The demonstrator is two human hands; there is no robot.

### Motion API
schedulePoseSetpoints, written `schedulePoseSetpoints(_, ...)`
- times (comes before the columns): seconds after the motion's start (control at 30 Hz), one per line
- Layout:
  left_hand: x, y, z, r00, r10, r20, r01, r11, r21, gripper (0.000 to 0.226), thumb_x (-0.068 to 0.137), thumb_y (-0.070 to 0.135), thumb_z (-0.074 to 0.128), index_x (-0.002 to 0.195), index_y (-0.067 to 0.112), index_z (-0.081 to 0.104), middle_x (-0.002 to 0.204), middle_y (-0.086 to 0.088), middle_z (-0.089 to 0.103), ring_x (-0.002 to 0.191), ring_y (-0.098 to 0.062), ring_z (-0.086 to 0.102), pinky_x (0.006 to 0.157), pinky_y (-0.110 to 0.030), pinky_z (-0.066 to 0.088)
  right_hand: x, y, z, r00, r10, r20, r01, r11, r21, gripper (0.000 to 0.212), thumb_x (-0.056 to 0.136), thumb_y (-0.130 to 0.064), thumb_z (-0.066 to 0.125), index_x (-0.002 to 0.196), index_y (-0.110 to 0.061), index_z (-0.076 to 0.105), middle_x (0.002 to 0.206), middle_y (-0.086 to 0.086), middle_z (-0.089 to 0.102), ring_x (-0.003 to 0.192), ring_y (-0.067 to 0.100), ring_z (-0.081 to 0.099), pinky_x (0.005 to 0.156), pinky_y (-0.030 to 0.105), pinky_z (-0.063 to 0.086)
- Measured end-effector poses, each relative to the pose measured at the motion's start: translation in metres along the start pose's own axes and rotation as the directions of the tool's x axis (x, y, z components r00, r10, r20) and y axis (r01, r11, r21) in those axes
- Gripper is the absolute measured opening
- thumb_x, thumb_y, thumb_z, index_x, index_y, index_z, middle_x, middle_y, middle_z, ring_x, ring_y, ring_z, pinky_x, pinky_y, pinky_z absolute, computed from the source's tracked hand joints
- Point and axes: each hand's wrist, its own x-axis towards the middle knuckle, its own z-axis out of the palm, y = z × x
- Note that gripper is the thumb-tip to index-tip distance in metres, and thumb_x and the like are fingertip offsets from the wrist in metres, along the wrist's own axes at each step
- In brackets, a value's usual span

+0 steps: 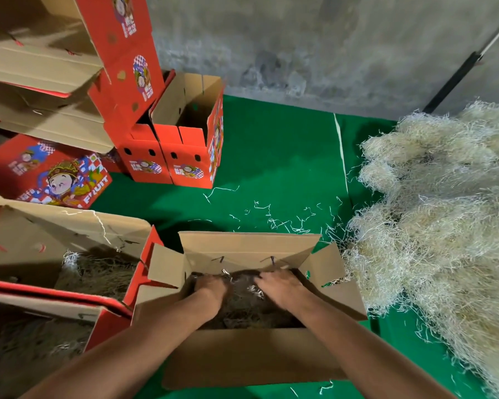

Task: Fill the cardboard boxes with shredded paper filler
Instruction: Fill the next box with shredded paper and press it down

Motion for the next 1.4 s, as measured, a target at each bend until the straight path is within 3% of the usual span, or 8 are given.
schedulePoseSetpoints(0.2, 0.004, -0.005, 0.016, 0.992, 0.034, 0.118, -0.051, 0.988, 0.144, 0.066, 0.099, 0.021, 0.054, 0.157, 0.016, 0.023, 0.161, -0.016, 0.021, 0.148, -0.036, 0.022, 0.118, -0.053, 0.027, -0.009, -0.003, 0.011, 0.966, 0.089, 0.242, -0.064, 0.992, -0.111, 0.064, 0.095, 0.001, 0.058, 0.154, -0.009, 0.035, 0.166, 0.016, 0.01, 0.136, 0.041, 0.043, 0.109, 0.052, 0.041)
schedulePoseSetpoints(0.43, -0.005, -0.013, -0.003, 0.97, 0.182, -0.158, -0.214, 0.951, -0.221, 0.037, 0.089, 0.004, 0.061, 0.125, 0.012, 0.06, 0.127, -0.012, 0.062, 0.114, -0.029, 0.061, 0.099, -0.043, 0.051, -0.014, -0.009, -0.002, 0.99, 0.076, 0.115, -0.076, 0.997, -0.002, 0.039, 0.093, -0.007, 0.061, 0.132, -0.002, 0.057, 0.134, 0.018, 0.056, 0.123, 0.036, 0.055, 0.106, 0.049, 0.045)
schedulePoseSetpoints(0.6, 0.003, -0.002, 0.019, 0.992, 0.11, 0.068, -0.109, 0.994, -0.015, 0.053, 0.098, 0.006, 0.049, 0.15, 0.003, 0.038, 0.158, -0.023, 0.027, 0.143, -0.036, 0.031, 0.116, -0.048, 0.033, -0.019, -0.005, 0.015, 0.952, 0.136, 0.273, -0.148, 0.989, 0.022, 0.048, 0.097, 0.001, 0.053, 0.144, -0.003, 0.046, 0.158, 0.021, 0.028, 0.085, 0.028, 0.055, 0.074, 0.033, 0.048)
schedulePoseSetpoints(0.73, 0.006, -0.001, 0.025, 0.992, 0.099, 0.074, -0.105, 0.991, 0.088, 0.065, 0.099, 0.009, 0.05, 0.157, 0.009, 0.022, 0.167, -0.012, 0.002, 0.152, -0.032, 0.004, 0.121, -0.051, 0.019, -0.02, -0.004, 0.027, 0.944, 0.173, 0.279, -0.151, 0.984, -0.098, 0.075, 0.097, -0.007, 0.059, 0.159, -0.01, 0.017, 0.167, 0.016, 0.005, 0.146, 0.039, 0.027, 0.118, 0.046, 0.027)
schedulePoseSetpoints(0.8, 0.003, -0.003, 0.02, 0.993, 0.101, 0.067, -0.104, 0.993, 0.051, 0.064, 0.098, 0.006, 0.051, 0.156, 0.008, 0.026, 0.166, -0.013, 0.007, 0.151, -0.033, 0.009, 0.12, -0.053, 0.022, -0.018, -0.003, 0.029, 0.945, 0.17, 0.279, -0.175, 0.985, -0.009, 0.071, 0.102, -0.014, 0.054, 0.16, -0.01, 0.013, 0.166, 0.017, 0.014, 0.149, 0.036, 0.023, 0.12, 0.044, 0.023)
schedulePoseSetpoints(0.93, -0.002, -0.01, 0.0, 0.986, 0.15, 0.071, -0.134, 0.972, -0.191, 0.052, 0.091, -0.004, 0.054, 0.142, -0.001, 0.043, 0.143, -0.021, 0.048, 0.126, -0.034, 0.052, 0.102, -0.042, 0.047, -0.019, 0.003, 0.015, 0.968, 0.16, 0.193, -0.193, 0.967, 0.169, 0.033, 0.1, -0.008, 0.053, 0.132, -0.006, 0.059, 0.129, 0.014, 0.062, 0.12, 0.031, 0.059, 0.101, 0.039, 0.048)
schedulePoseSetpoints(1.13, 0.003, -0.005, -0.011, 0.972, 0.23, 0.05, -0.195, 0.905, -0.377, 0.033, 0.1, 0.002, 0.046, 0.133, 0.001, 0.051, 0.127, -0.018, 0.058, 0.109, -0.03, 0.058, 0.092, -0.037, 0.045, -0.01, -0.004, 0.019, 0.97, 0.116, 0.213, -0.2, 0.878, 0.434, 0.029, 0.098, -0.02, 0.059, 0.127, -0.014, 0.06, 0.125, 0.01, 0.062, 0.117, 0.028, 0.059, 0.106, 0.039, 0.045)
schedulePoseSetpoints(1.4, 0.004, 0.001, 0.018, 0.955, 0.145, 0.26, -0.077, 0.964, -0.255, 0.039, 0.104, 0.02, 0.048, 0.137, 0.0, 0.053, 0.142, -0.016, 0.051, 0.112, -0.026, 0.057, 0.099, -0.035, 0.046, -0.012, -0.001, 0.041, 0.875, 0.152, 0.46, -0.329, 0.883, 0.334, 0.037, 0.099, -0.03, 0.057, 0.13, -0.009, 0.059, 0.132, 0.01, 0.06, 0.105, 0.021, 0.06, 0.092, 0.031, 0.048)
